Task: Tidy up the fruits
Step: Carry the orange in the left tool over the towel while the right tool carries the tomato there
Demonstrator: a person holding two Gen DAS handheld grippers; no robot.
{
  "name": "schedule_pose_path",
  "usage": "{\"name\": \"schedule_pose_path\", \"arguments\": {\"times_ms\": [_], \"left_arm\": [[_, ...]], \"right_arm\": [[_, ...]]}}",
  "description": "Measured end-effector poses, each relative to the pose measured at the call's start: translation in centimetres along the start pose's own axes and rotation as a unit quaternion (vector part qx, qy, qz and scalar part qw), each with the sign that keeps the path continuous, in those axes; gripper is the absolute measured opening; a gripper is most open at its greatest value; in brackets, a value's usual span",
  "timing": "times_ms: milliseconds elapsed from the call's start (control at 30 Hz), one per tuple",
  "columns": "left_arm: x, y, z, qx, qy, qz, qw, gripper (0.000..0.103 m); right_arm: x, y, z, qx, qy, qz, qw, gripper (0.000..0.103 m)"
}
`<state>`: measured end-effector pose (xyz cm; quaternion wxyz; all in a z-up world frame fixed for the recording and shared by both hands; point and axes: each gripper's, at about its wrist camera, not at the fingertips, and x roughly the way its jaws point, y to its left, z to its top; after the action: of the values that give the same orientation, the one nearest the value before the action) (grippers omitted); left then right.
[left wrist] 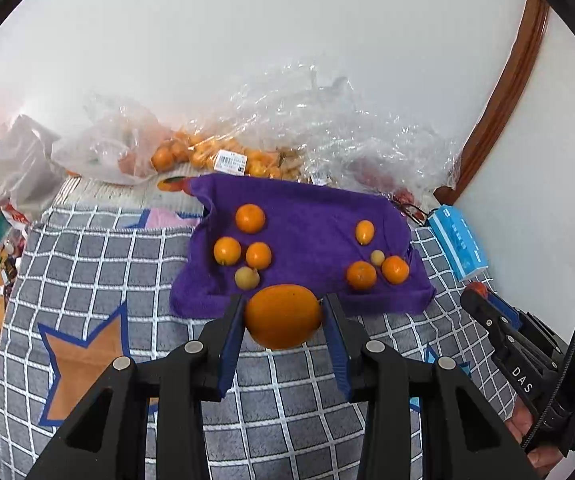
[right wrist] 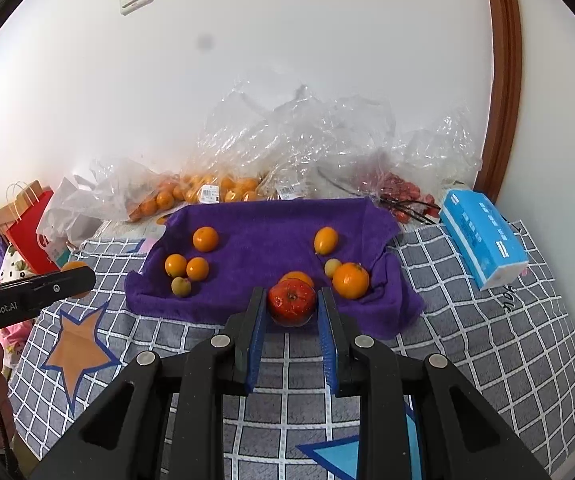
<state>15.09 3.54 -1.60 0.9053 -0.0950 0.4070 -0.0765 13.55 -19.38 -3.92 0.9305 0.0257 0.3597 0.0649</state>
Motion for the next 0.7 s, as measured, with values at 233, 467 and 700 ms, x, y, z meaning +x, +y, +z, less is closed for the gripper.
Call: {"name": "schedule_pose_path", "arguments": {"times_ms": [233, 467, 700], "left_arm": [[0.1, 0.1, 1.2, 0.003, -0.009, 0.005, 0.9999, 0.037], [0.7, 0.0, 2.2, 0.008, -0.013, 0.005, 0.9999, 0.037], [1.7, 0.1, 3.3, 0.009, -0.012, 0.0, 0.9999, 0.037]], "right_arm": [[1.0, 0.2, 0.9, -0.006, 0.002, 0.003, 1.0, 0.025], [1.8, -0.1, 1.9, -0.009, 0.0, 0.004, 1.0, 0.025], [2.8, -0.5, 2.9, -0.012, 0.001, -0.001, 1.0, 0.025]]}}
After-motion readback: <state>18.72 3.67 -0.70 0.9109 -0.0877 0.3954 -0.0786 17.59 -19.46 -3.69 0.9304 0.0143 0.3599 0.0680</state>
